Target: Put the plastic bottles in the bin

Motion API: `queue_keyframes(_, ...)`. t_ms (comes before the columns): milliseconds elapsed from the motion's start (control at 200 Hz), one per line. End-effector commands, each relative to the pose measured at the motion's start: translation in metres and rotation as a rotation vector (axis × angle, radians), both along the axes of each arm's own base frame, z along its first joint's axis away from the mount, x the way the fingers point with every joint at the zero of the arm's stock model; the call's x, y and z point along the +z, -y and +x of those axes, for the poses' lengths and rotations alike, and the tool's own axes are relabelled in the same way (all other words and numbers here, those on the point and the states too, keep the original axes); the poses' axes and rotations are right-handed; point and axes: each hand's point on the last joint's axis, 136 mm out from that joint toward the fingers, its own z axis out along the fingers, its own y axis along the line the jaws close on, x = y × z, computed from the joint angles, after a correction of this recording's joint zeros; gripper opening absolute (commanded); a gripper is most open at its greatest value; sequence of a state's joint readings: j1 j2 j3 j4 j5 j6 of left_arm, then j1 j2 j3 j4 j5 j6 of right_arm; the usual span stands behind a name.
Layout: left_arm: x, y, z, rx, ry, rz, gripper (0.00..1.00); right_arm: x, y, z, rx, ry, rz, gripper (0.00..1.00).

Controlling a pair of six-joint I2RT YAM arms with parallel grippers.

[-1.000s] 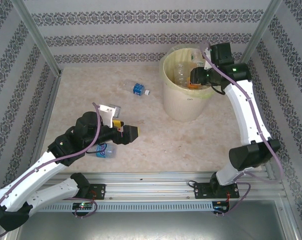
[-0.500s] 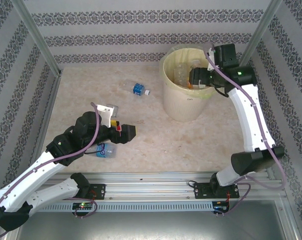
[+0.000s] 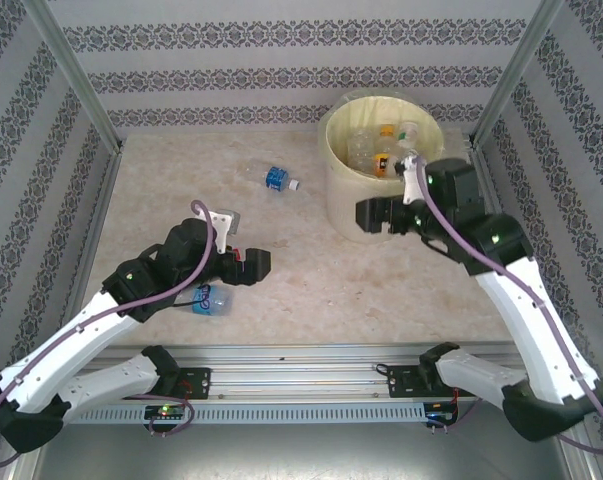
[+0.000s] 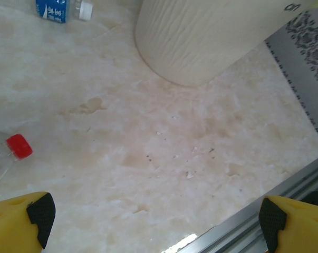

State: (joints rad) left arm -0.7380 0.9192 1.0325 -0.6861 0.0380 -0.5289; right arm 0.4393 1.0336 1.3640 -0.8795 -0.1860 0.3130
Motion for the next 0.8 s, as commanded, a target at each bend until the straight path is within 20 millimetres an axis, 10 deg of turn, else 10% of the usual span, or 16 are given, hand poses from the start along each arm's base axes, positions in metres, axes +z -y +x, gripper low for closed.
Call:
queue_keyframes(0,0.000,-0.007,0.006,0.030,-0.013,0.054,1.00,-0.005,-0.021,-0.019,0.041,-0.012,0.136,0.96)
queue_keyframes(260,0.003,0.000,0.017,0.037,-0.029,0.022,1.00,-0.039,-0.046,-0.044,0.092,0.001,0.124,0.98)
queue_keyframes(794,0.029,-0.057,-0.019,0.086,0.137,0.052,1.00,-0.082,-0.145,-0.010,0.253,0.048,-0.140,0.86)
